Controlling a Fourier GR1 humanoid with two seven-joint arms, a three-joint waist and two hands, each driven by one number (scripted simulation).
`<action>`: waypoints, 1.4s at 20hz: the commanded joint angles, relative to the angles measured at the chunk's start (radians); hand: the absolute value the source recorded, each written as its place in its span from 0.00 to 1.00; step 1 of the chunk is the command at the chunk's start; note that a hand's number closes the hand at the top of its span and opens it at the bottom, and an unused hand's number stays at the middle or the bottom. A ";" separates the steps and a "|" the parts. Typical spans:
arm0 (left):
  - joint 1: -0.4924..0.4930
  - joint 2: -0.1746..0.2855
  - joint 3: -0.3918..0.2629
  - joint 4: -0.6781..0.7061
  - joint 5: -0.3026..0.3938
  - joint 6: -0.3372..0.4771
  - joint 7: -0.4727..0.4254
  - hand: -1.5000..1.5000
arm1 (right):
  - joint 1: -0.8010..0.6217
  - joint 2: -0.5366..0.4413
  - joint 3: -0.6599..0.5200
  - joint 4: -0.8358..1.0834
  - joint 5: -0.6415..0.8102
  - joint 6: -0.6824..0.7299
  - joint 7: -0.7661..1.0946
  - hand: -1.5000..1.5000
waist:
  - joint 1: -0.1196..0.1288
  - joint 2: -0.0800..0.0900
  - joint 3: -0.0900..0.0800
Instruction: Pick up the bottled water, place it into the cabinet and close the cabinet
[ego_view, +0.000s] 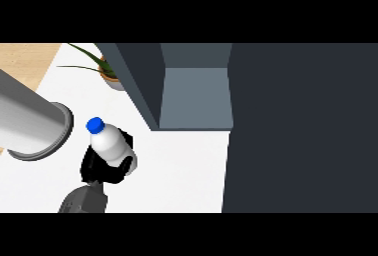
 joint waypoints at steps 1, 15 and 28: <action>0.035 -0.015 -0.098 -0.191 0.011 0.117 0.054 1.00 | -0.036 -0.007 -0.041 0.039 -0.046 0.003 0.000 0.00 | 0.002 0.000 0.000; -0.257 -0.016 -0.362 -0.230 0.018 0.588 0.166 1.00 | -0.030 -0.005 0.031 0.022 -0.010 -0.037 0.019 0.00 | -0.011 0.003 -0.001; -0.692 -0.016 -0.344 0.186 -0.079 0.769 0.102 1.00 | -0.033 -0.027 -0.008 0.033 -0.063 -0.005 -0.021 0.00 | -0.031 0.009 -0.001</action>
